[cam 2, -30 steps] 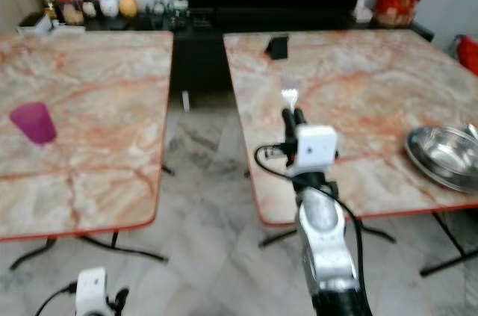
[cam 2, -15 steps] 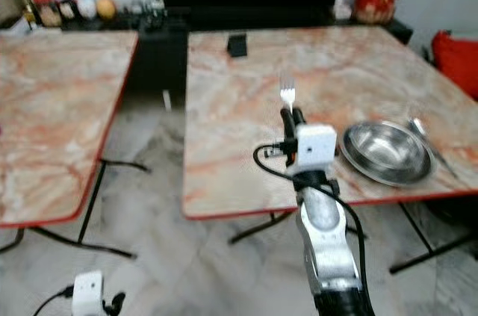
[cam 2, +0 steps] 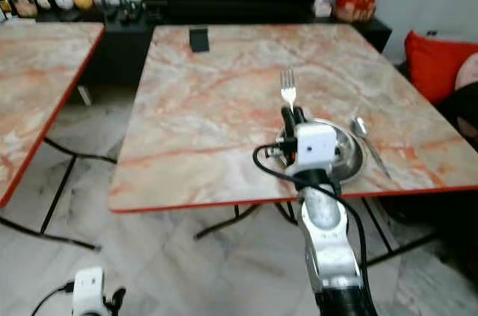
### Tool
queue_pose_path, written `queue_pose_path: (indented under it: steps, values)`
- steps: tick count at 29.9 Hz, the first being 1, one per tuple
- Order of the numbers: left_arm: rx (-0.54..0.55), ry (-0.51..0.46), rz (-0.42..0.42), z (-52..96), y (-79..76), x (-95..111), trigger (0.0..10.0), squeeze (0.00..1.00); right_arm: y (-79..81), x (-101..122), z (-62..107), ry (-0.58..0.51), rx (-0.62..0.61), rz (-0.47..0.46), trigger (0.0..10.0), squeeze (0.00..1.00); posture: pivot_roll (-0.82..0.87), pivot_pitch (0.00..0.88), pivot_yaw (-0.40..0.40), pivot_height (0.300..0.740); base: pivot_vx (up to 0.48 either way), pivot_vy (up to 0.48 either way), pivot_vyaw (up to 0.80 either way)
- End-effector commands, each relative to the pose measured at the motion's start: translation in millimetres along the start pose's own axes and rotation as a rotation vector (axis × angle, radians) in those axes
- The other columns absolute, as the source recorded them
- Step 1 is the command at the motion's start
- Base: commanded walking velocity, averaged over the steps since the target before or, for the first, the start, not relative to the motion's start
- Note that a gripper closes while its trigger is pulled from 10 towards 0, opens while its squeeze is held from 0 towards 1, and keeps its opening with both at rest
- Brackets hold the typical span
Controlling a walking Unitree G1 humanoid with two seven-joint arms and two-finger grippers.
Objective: Setting the table
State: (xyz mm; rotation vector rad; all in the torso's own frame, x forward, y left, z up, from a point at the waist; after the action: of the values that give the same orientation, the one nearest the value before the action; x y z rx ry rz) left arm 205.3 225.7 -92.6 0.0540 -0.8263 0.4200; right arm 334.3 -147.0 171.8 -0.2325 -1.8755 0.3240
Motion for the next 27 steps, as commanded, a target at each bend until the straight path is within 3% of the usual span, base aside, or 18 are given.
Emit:
queue_pose_path:
  steps: [1, 17, 27]
  values:
    - [0.0, 0.016, 0.002, 1.2, -1.7, -5.5, 10.0, 0.0, -6.7, 0.9, 0.5, -0.001, -0.02, 0.002, 10.0, 0.0, -0.15, 0.0, 0.004, 0.719, 0.0, -0.428, 0.0]
    - [0.009, 0.015, 0.004, 1.2, 2.4, -4.3, 10.0, 0.0, -5.5, 0.8, -1.0, 0.003, -0.022, -0.001, 10.0, 0.0, -0.15, 0.0, 0.007, 0.719, 0.0, -0.426, 0.0]
    - [0.017, 0.009, 0.029, 1.5, 4.4, -4.0, 10.0, 0.0, -5.4, 0.0, -1.2, 0.009, -0.023, -0.006, 10.0, 0.0, -0.15, 0.0, 0.006, 0.719, 0.0, 0.0, 0.0]
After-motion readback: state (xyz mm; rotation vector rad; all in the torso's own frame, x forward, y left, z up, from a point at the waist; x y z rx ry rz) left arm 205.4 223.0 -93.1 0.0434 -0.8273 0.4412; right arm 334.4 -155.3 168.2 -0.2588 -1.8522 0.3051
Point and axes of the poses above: a point about 5 cm out from each wrist's last joint towards the gripper, its own z axis pointing back from the gripper into the wrist, its own x axis along the axis of the wrist's last joint, y = z × x, the point moved 3 cm from there along -z, pointing out of the wrist towards the gripper, and after that the axes turned 13 degrees about z, right-handed, at the moved point
